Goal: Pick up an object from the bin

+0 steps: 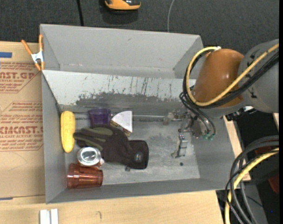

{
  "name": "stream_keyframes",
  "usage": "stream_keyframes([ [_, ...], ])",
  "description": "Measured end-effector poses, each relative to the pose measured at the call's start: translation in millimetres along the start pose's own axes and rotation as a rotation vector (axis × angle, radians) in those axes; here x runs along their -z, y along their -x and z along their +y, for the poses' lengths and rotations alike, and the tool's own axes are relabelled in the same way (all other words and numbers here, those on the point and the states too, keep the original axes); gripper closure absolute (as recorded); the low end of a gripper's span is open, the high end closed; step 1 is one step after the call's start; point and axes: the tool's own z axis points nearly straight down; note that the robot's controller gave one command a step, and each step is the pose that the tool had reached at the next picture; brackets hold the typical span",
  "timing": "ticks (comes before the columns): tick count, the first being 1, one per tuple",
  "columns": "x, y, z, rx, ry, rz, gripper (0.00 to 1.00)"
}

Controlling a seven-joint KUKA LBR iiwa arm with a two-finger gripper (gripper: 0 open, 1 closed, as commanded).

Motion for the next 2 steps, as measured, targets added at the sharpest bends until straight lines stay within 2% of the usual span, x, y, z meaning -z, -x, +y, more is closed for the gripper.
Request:
stream_keyframes([
  [1, 4, 1.8, 0, 0.001, -0.001, -0.008, 0.00],
  [2, -69, -22.9, 67, 0.035, 0.000, -0.012, 0.00],
])
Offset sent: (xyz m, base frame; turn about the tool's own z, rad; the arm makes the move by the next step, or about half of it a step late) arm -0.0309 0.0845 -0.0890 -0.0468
